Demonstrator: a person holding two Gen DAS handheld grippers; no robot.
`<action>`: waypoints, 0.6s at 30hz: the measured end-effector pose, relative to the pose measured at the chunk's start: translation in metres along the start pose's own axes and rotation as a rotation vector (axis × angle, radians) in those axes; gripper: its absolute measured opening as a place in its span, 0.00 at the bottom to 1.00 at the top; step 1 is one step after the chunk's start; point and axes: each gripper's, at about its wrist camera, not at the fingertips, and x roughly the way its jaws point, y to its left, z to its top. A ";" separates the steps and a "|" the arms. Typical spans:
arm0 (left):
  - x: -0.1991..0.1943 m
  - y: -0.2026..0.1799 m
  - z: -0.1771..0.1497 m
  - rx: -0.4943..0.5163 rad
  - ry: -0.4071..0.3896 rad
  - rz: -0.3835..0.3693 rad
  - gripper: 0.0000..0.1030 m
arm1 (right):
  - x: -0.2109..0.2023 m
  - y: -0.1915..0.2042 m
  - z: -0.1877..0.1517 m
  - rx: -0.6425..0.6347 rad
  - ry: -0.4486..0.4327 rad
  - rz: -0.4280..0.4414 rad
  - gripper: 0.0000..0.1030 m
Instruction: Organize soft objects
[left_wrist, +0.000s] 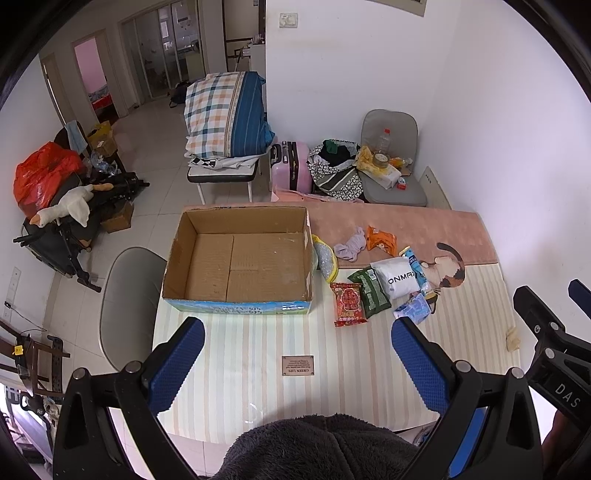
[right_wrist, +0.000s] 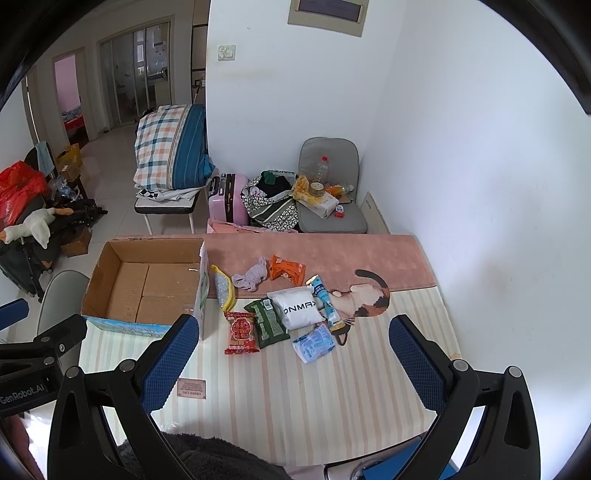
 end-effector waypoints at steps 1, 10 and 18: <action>0.000 0.001 0.002 -0.001 -0.001 -0.001 1.00 | -0.001 0.000 0.000 0.000 -0.001 0.001 1.00; -0.001 0.002 0.003 0.002 0.000 0.000 1.00 | -0.001 0.002 0.002 0.000 -0.001 0.001 1.00; -0.001 0.003 0.004 0.000 -0.002 0.000 1.00 | -0.003 0.004 0.011 -0.002 -0.010 0.007 1.00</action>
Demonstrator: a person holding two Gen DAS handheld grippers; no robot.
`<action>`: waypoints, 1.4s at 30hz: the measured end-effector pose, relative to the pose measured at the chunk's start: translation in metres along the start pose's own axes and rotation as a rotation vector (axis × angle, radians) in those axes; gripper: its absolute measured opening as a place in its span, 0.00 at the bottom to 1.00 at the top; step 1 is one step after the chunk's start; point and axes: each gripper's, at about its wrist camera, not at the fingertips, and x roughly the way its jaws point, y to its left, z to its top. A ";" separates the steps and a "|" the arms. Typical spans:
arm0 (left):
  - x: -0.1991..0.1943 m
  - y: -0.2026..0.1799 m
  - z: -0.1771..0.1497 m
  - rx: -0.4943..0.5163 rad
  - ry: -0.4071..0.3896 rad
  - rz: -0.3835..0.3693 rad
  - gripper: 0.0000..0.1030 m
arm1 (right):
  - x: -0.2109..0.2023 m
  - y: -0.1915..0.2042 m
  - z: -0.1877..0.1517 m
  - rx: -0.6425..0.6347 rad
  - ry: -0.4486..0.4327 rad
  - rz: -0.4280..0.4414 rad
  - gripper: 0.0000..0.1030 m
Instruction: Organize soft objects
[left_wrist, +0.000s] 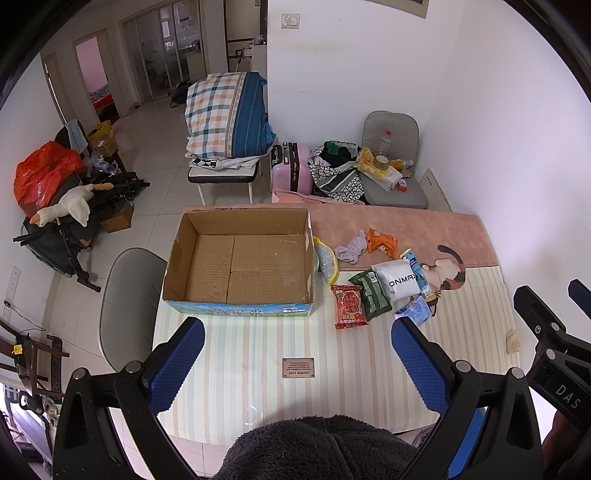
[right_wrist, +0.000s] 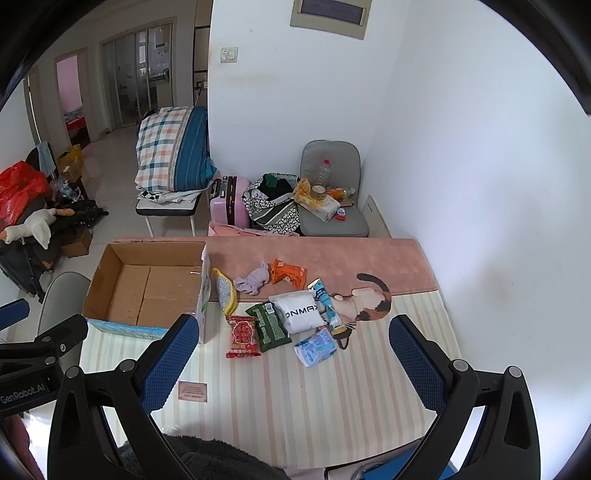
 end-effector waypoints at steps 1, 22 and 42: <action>0.000 0.000 -0.001 0.000 0.000 -0.001 1.00 | 0.000 0.000 0.000 -0.001 0.000 -0.001 1.00; 0.075 -0.027 0.041 0.030 0.102 -0.009 1.00 | 0.094 -0.060 -0.008 0.091 0.108 -0.045 1.00; 0.369 -0.108 0.057 -0.088 0.596 -0.040 0.95 | 0.555 -0.037 -0.051 -0.140 0.728 0.208 1.00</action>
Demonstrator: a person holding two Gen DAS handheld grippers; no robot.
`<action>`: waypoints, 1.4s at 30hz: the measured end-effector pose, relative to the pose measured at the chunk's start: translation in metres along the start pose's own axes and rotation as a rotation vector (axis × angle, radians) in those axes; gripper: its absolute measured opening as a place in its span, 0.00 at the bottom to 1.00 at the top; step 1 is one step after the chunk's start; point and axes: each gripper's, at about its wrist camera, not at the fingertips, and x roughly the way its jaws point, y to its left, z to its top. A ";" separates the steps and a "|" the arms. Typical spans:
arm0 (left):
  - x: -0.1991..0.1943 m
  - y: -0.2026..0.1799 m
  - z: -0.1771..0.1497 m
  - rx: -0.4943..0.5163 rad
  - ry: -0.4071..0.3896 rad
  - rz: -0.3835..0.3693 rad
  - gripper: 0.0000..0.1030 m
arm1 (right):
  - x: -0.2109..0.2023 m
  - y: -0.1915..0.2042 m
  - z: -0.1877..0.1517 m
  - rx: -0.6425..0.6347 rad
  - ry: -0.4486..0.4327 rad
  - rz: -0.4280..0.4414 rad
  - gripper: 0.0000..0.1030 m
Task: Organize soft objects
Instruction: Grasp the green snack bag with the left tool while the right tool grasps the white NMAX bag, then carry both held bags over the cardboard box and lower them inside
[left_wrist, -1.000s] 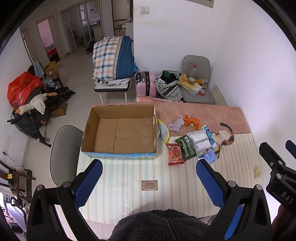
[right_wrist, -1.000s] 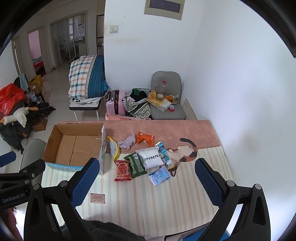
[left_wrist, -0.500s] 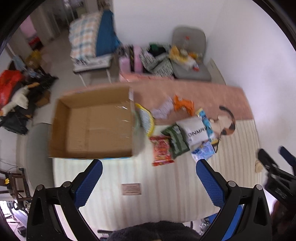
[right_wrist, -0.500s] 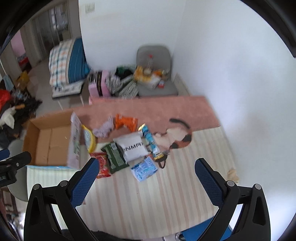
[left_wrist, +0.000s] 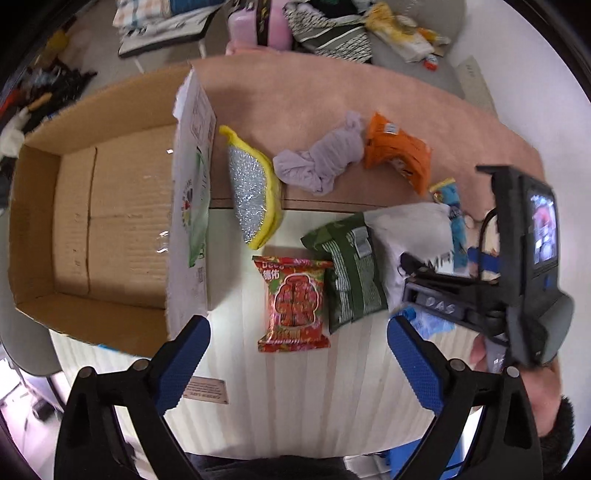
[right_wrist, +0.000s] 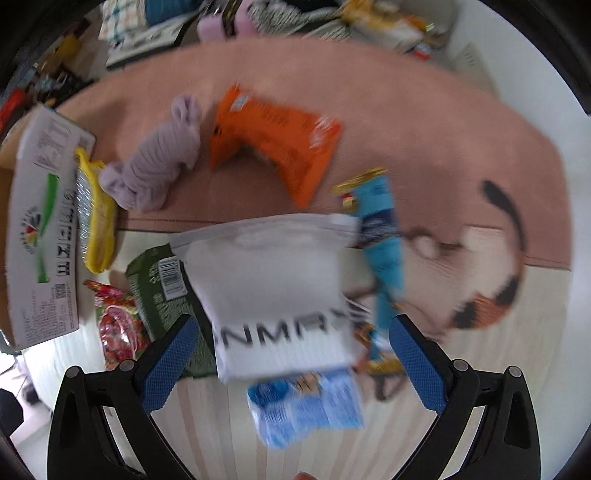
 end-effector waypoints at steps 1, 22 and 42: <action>0.005 0.000 0.004 -0.014 0.013 -0.010 0.95 | 0.011 0.002 0.002 -0.014 0.019 0.011 1.00; 0.141 -0.070 0.044 0.027 0.228 -0.071 0.44 | 0.057 -0.090 -0.072 0.335 0.096 0.120 0.80; 0.117 -0.090 -0.009 0.188 0.079 -0.017 0.26 | 0.016 -0.075 -0.084 0.394 0.019 0.123 0.67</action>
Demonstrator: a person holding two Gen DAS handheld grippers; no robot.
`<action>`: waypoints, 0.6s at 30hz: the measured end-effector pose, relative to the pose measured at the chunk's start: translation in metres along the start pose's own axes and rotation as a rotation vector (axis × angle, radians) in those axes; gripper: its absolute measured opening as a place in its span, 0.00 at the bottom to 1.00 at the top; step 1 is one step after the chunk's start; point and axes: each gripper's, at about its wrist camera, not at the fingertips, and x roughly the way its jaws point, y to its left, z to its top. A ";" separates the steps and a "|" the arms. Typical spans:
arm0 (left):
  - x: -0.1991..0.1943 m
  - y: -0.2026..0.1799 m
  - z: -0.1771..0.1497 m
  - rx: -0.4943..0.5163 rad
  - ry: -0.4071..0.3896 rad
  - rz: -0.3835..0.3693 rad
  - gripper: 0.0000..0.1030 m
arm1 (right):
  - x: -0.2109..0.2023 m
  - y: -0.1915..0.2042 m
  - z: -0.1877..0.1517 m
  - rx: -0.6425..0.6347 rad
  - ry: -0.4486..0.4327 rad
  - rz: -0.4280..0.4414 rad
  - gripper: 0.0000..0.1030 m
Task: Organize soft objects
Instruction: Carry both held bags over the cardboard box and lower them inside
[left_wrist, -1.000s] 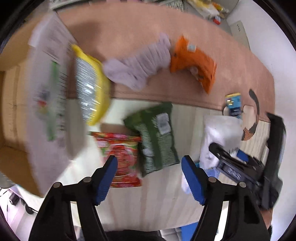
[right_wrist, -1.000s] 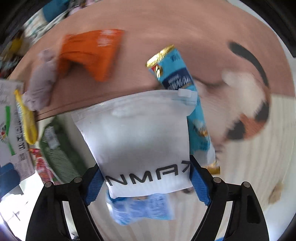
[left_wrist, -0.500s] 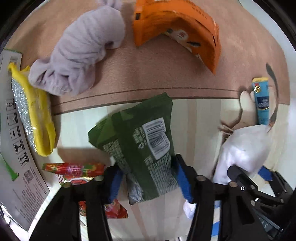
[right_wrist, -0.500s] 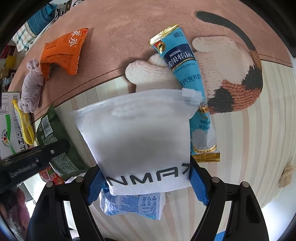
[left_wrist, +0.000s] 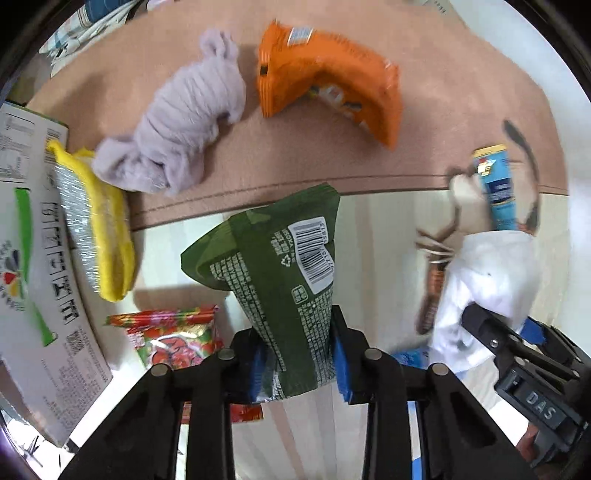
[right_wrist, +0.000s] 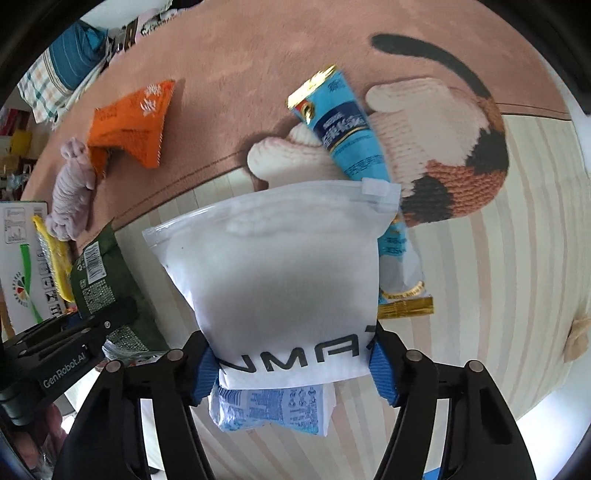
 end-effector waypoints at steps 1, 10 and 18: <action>-0.006 0.001 -0.003 0.001 -0.014 -0.009 0.26 | -0.009 0.003 -0.005 -0.002 -0.009 0.009 0.67; -0.129 0.075 -0.044 -0.004 -0.197 -0.059 0.26 | -0.096 0.101 -0.058 -0.137 -0.126 0.130 0.67; -0.209 0.224 -0.037 -0.141 -0.255 -0.015 0.26 | -0.147 0.277 -0.073 -0.282 -0.145 0.268 0.67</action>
